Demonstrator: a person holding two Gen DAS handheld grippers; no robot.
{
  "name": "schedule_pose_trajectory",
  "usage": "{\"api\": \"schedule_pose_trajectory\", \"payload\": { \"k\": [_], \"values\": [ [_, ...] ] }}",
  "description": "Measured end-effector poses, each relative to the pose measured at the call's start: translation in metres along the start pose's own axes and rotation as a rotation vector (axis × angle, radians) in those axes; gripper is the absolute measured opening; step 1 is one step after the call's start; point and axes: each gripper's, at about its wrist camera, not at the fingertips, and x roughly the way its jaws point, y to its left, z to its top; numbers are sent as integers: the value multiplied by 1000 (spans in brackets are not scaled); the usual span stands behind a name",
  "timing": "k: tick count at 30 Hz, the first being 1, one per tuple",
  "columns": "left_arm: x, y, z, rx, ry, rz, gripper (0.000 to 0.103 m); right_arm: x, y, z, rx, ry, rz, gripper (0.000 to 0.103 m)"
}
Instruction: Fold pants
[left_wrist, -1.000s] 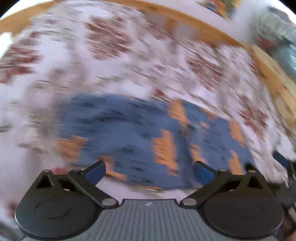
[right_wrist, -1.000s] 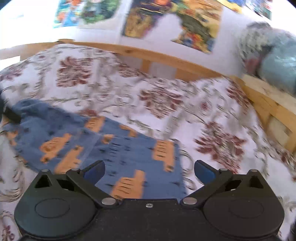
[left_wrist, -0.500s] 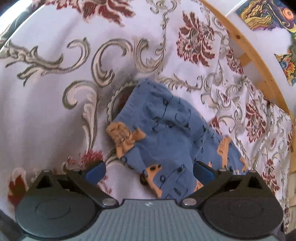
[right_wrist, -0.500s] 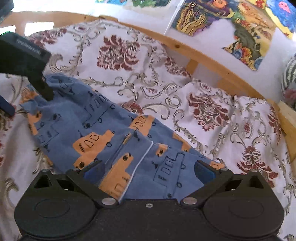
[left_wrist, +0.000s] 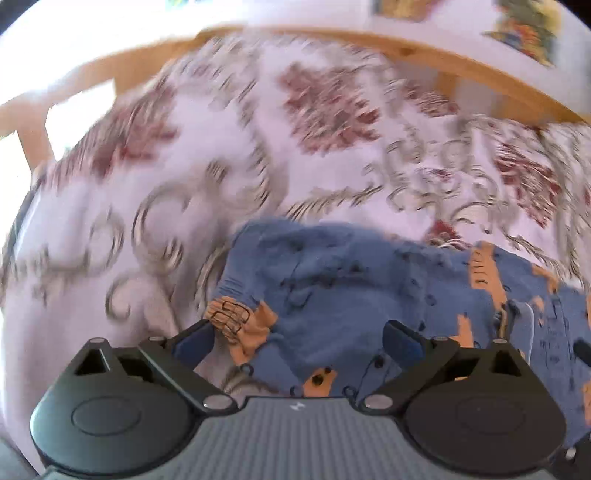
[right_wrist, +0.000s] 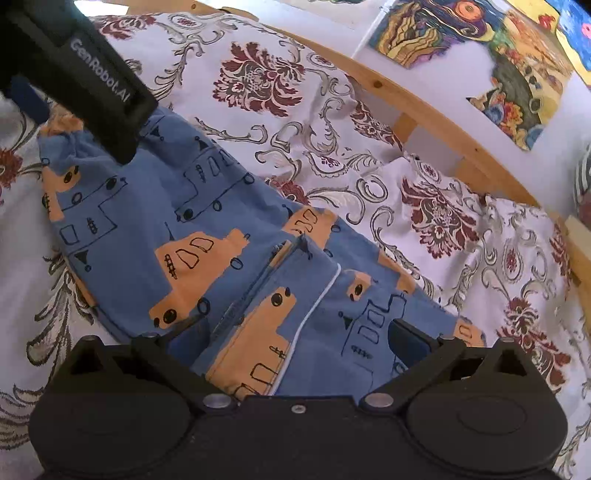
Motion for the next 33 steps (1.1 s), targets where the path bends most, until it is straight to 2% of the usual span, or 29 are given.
{"api": "schedule_pose_trajectory", "payload": {
  "k": [2,4,10,15,18,23,24,25,28,31,33],
  "values": [
    [-9,-6,-1,32,-58,-26,100,1,0,0,5,2,1,102],
    [-12,-6,1,27,-76,-56,100,1,0,0,4,4,-2,102],
    [-6,11,6,-89,-42,-86,100,2,3,1,0,8,-17,102],
    [16,38,5,-249,65,-74,95,2,3,0,-1,3,-15,102],
    [32,62,1,-418,137,-107,90,1,3,-1,-2,-7,-16,102],
    [36,84,-7,-606,102,-190,90,2,1,-3,23,-20,-9,102],
    [37,87,-8,-625,97,-192,84,2,1,-4,29,-22,-8,102],
    [36,89,-9,-640,91,-192,71,2,0,-4,33,-24,-6,102],
    [35,96,-11,-684,94,-206,44,3,-1,-5,47,-28,0,102],
    [32,101,-13,-707,76,-196,33,3,-2,-6,55,-29,4,102],
    [29,98,-12,-682,49,-197,33,3,-2,-6,54,-29,4,102]
  ]
}}
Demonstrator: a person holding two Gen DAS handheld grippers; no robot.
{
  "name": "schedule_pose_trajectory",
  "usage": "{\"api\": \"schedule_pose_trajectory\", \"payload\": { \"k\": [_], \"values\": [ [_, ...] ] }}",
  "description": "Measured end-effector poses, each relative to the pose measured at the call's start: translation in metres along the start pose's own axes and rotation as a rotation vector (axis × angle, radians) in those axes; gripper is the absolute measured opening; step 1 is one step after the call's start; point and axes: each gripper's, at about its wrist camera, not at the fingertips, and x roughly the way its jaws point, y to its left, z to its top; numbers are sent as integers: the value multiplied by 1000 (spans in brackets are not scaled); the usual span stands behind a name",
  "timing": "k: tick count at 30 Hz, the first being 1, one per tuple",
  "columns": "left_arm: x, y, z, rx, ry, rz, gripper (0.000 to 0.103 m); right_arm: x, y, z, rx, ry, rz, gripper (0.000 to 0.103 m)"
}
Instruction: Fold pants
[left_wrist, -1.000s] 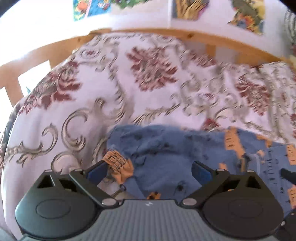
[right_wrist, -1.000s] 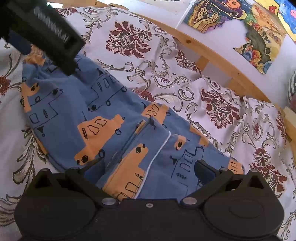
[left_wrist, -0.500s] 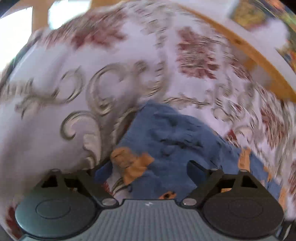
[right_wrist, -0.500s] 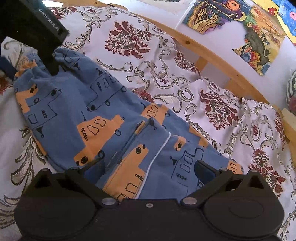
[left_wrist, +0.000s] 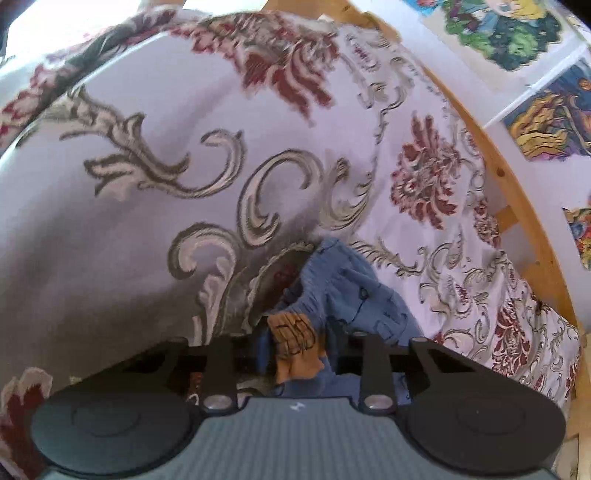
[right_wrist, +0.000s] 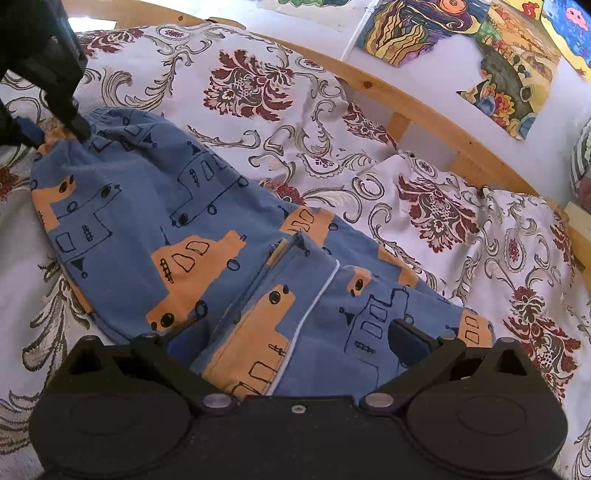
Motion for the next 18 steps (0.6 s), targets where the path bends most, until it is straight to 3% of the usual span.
{"api": "schedule_pose_trajectory", "payload": {
  "k": [3,5,9,11,13,18],
  "values": [
    [3,-13,-2,88,-10,22,34,0,0,0,0,1,0,102],
    [7,-17,-3,113,7,41,47,0,0,0,-1,0,-1,102],
    [14,-8,-1,58,48,52,51,0,0,0,-2,-1,-2,102],
    [16,-8,-1,62,52,64,47,0,0,0,-2,-1,-3,102],
    [19,-10,-1,90,56,95,29,0,0,0,-4,-3,-3,102],
    [9,-15,-3,113,23,93,19,0,1,-1,5,-6,-5,102]
  ]
}}
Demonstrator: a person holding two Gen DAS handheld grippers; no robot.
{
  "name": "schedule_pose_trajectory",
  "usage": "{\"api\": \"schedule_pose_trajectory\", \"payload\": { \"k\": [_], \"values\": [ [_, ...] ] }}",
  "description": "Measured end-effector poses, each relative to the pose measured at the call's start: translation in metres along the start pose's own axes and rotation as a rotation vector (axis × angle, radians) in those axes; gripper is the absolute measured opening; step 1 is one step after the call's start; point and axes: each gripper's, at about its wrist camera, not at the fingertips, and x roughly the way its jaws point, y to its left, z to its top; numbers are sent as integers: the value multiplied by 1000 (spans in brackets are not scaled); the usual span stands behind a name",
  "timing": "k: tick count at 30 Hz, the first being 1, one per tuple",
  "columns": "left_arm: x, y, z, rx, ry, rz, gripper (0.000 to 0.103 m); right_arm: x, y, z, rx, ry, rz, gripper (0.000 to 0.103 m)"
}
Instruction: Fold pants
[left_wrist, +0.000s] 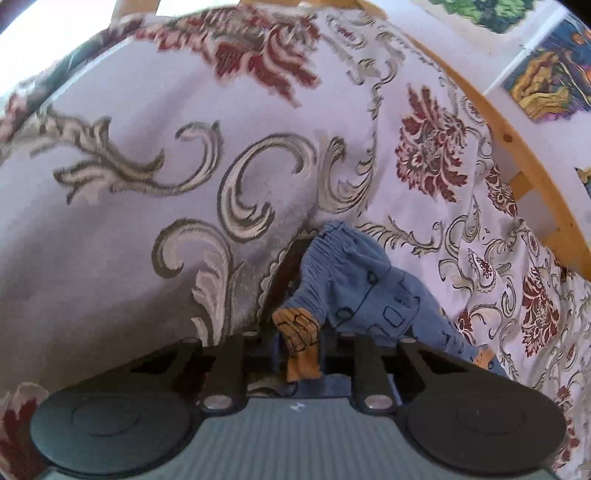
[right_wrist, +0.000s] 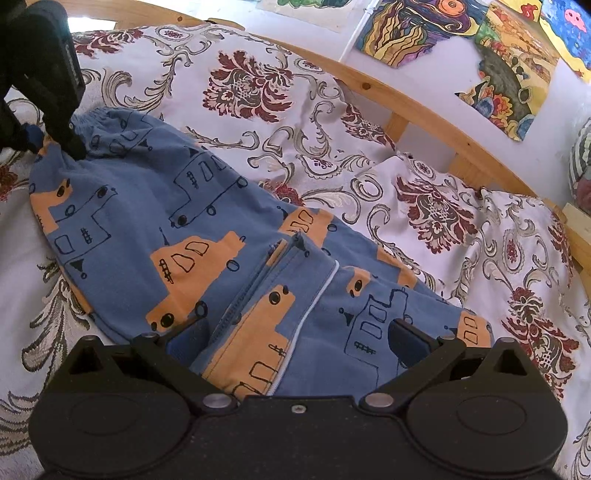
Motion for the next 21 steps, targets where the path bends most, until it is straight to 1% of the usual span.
{"api": "schedule_pose_trajectory", "payload": {
  "k": [2,5,9,11,13,16,19,21],
  "values": [
    [-7,-10,-1,56,-39,6,17,0,-1,0,11,3,3,102],
    [-19,-28,-7,166,-113,14,16,-3,-1,4,11,4,-3,102],
    [-41,-56,-16,322,-226,1,16,-19,-11,14,-6,-30,-31,102],
    [-51,-70,-23,398,-278,-15,16,-30,-27,19,22,-40,-26,102],
    [-61,-85,-32,479,-327,-33,16,-39,-46,21,44,-19,13,102],
    [-77,-107,-45,597,-387,-76,16,-50,-77,21,96,6,30,102],
    [-90,-135,-64,725,-442,-123,16,-60,-116,13,195,11,50,102],
    [-97,-151,-80,794,-461,-156,16,-62,-145,3,282,21,71,102]
  ]
}}
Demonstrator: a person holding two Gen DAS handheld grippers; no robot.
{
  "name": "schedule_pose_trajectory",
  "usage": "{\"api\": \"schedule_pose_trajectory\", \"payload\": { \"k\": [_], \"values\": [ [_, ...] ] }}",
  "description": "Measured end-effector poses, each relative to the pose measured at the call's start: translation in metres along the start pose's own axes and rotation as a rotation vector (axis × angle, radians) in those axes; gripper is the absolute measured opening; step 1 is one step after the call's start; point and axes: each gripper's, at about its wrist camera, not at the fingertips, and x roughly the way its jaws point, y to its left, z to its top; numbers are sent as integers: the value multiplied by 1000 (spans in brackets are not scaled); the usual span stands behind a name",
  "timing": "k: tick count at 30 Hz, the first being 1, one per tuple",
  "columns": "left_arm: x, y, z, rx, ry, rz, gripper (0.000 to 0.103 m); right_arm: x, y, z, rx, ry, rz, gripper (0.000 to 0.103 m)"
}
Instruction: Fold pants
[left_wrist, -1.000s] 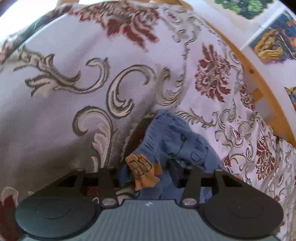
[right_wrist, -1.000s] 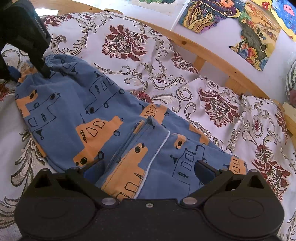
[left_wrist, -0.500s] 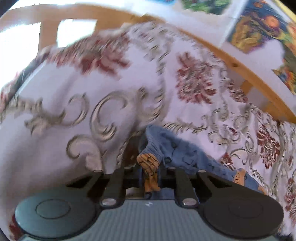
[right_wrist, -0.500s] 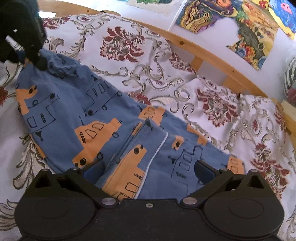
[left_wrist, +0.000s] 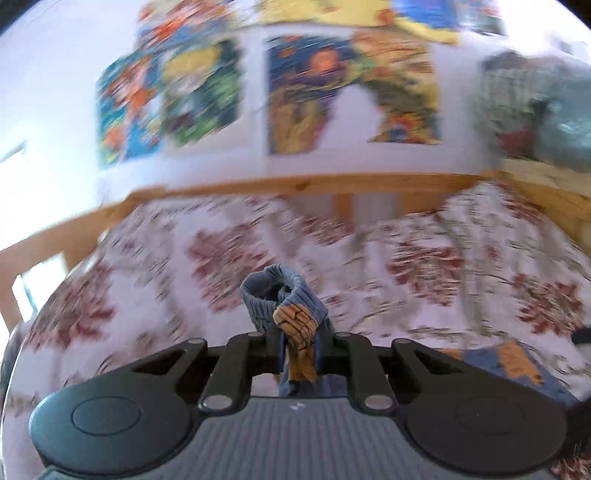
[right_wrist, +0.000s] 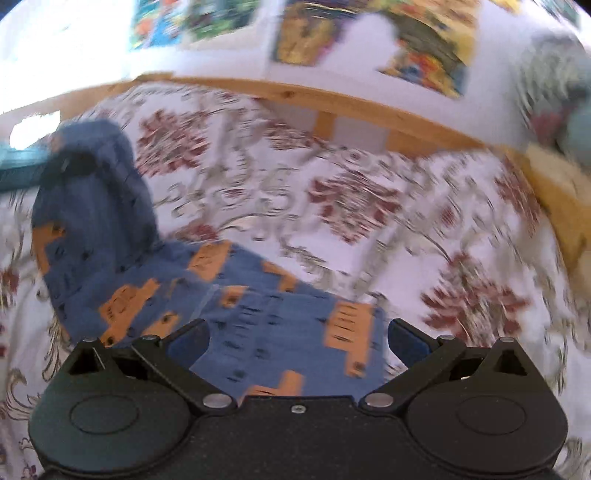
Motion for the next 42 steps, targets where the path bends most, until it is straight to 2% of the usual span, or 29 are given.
{"api": "schedule_pose_trajectory", "payload": {
  "k": [4,11,14,17,18,20,21,22,24,26,27,29,31,33,36,37,38,39,42],
  "values": [
    [-7,-58,5,105,-12,-90,16,2,-52,-9,138,20,8,102],
    [-8,-148,-17,246,4,-197,16,8,-98,-25,256,16,-58,102],
    [1,-180,-33,277,59,-236,16,10,-114,-31,327,12,-65,102],
    [8,-196,-47,313,123,-259,20,11,-124,-35,359,6,-59,102],
    [8,-197,-50,320,139,-279,27,11,-125,-35,366,2,-43,102],
    [3,-191,-54,319,140,-319,50,12,-125,-34,375,-10,3,102],
    [-4,-183,-55,306,116,-349,71,12,-124,-33,376,-17,26,102],
    [-10,-175,-55,293,95,-362,85,13,-120,-31,371,-23,45,102],
    [-24,-158,-54,261,54,-381,91,12,-114,-28,356,-36,80,102],
    [-27,-149,-56,253,54,-383,91,11,-111,-26,356,-48,120,102],
    [-22,-148,-57,261,72,-360,89,12,-109,-26,364,-50,146,101],
    [-7,-151,-61,280,128,-330,76,14,-107,-24,386,-49,216,93],
    [3,-151,-64,275,182,-352,59,19,-102,-24,397,-35,268,88],
    [15,-151,-70,258,250,-399,52,27,-97,-22,393,-9,298,83],
    [21,-149,-75,226,284,-415,50,42,-92,-22,396,38,314,73],
    [22,-149,-75,223,285,-419,47,46,-90,-22,392,53,313,65],
    [22,-148,-76,223,287,-424,44,50,-87,-23,389,63,312,53],
    [22,-148,-76,223,289,-430,38,53,-86,-23,389,74,313,44],
    [21,-147,-76,216,291,-439,25,51,-83,-24,370,72,294,23]
  ]
}}
